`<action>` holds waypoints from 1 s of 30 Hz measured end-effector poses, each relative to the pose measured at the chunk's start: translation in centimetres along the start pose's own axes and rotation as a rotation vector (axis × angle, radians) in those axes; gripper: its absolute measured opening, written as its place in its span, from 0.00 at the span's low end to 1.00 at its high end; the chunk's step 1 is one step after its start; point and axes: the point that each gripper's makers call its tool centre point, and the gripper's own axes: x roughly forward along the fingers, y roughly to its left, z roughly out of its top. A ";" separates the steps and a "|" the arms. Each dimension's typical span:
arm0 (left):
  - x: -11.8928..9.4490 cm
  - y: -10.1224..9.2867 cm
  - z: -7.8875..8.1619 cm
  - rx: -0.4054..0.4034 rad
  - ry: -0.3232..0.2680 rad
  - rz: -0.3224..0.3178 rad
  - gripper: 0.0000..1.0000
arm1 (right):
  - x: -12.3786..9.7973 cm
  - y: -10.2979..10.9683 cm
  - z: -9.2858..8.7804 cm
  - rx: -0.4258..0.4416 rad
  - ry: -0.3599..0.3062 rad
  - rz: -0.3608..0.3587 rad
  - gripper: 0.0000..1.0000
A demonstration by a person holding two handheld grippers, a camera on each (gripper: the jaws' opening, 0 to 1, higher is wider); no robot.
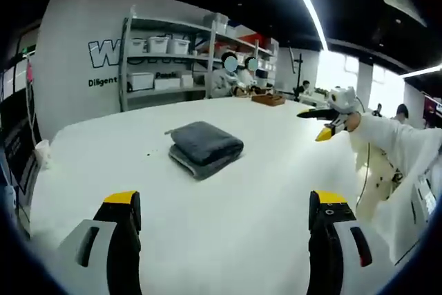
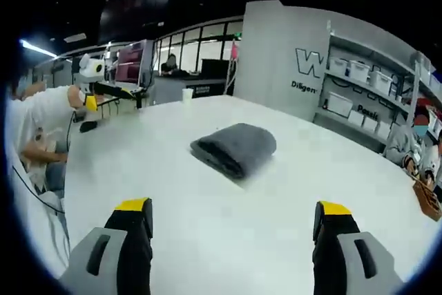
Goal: Open the folded towel by lifting each exposed corner and separating the folded layers until the towel lies flat within the target outline without major curled edges
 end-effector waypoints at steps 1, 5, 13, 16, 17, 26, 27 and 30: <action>-0.1 0.0 -0.1 0.012 0.016 0.004 1.00 | -0.3 -0.1 0.0 -0.002 -0.002 -0.002 0.98; -0.3 -0.4 -0.2 0.032 0.042 0.003 1.00 | -0.9 -0.9 0.0 0.007 -0.009 -0.025 0.97; -0.1 -0.9 -0.6 0.045 0.056 -0.009 1.00 | -1.4 -1.5 -0.1 -0.036 -0.004 -0.055 0.98; 0.0 -0.6 -0.7 0.050 0.056 -0.005 1.00 | -1.5 -1.6 -0.1 -0.040 -0.004 -0.059 0.98; 0.0 -0.5 -0.8 0.050 0.058 -0.004 1.00 | -1.5 -1.6 -0.2 -0.044 -0.001 -0.061 0.98; 0.4 0.4 -0.4 0.023 0.032 -0.006 1.00 | -1.1 -2.0 0.1 -0.044 0.005 -0.063 0.97; 0.5 0.5 -0.5 0.020 0.037 -0.006 1.00 | -1.0 -2.0 0.2 -0.046 0.007 -0.061 0.97; 0.8 0.9 -0.7 0.027 0.047 0.003 1.00 | -0.7 -1.8 0.4 -0.048 0.006 -0.058 0.96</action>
